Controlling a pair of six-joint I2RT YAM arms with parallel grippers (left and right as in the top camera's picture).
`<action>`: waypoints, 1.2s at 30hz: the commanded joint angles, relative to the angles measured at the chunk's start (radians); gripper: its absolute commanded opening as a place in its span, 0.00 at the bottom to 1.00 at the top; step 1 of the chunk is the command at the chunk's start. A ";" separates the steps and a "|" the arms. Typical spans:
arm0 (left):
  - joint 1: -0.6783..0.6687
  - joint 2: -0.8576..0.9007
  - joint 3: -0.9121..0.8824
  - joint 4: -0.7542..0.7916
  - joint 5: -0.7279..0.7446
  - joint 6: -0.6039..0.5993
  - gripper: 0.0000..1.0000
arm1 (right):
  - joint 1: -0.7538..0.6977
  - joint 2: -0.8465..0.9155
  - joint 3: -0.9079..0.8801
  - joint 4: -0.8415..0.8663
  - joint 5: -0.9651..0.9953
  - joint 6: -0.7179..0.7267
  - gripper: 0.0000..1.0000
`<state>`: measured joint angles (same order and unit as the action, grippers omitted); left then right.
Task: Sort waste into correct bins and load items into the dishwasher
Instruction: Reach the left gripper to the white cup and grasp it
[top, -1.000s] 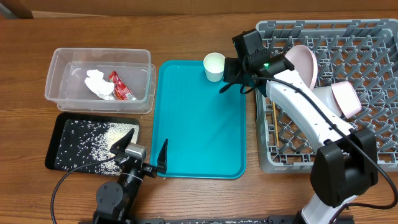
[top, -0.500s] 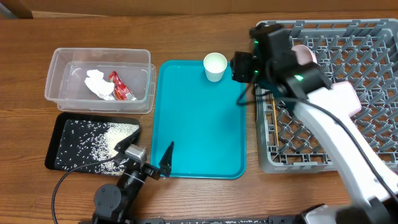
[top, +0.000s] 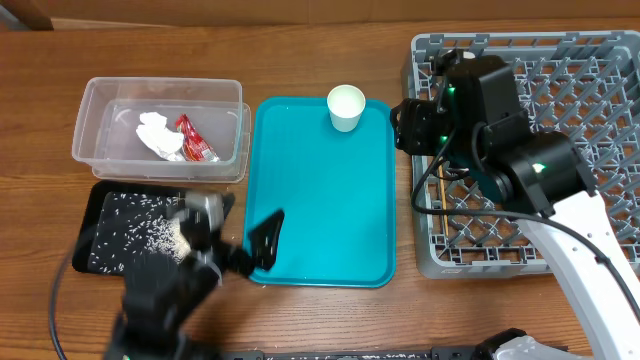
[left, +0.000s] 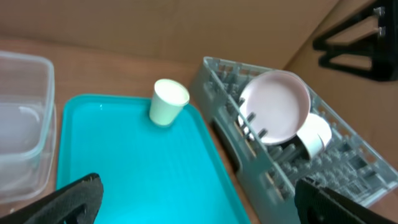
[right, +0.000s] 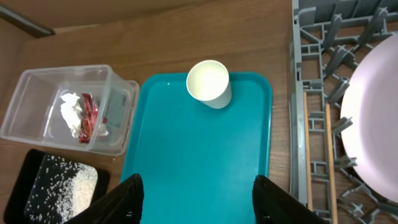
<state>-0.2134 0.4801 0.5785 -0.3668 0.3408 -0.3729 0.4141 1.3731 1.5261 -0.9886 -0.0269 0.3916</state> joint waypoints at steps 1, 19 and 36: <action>0.003 0.311 0.322 -0.136 0.102 0.061 1.00 | 0.004 -0.025 0.013 -0.006 -0.031 0.005 0.58; -0.138 1.334 1.064 -0.315 -0.055 0.082 0.99 | 0.004 -0.025 0.013 -0.076 -0.066 0.005 0.59; -0.193 1.660 1.093 -0.058 -0.313 0.010 0.76 | 0.004 -0.025 0.012 -0.137 -0.069 0.005 0.59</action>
<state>-0.4099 2.0953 1.6463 -0.4274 0.0277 -0.3424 0.4141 1.3659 1.5257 -1.1240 -0.0898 0.3920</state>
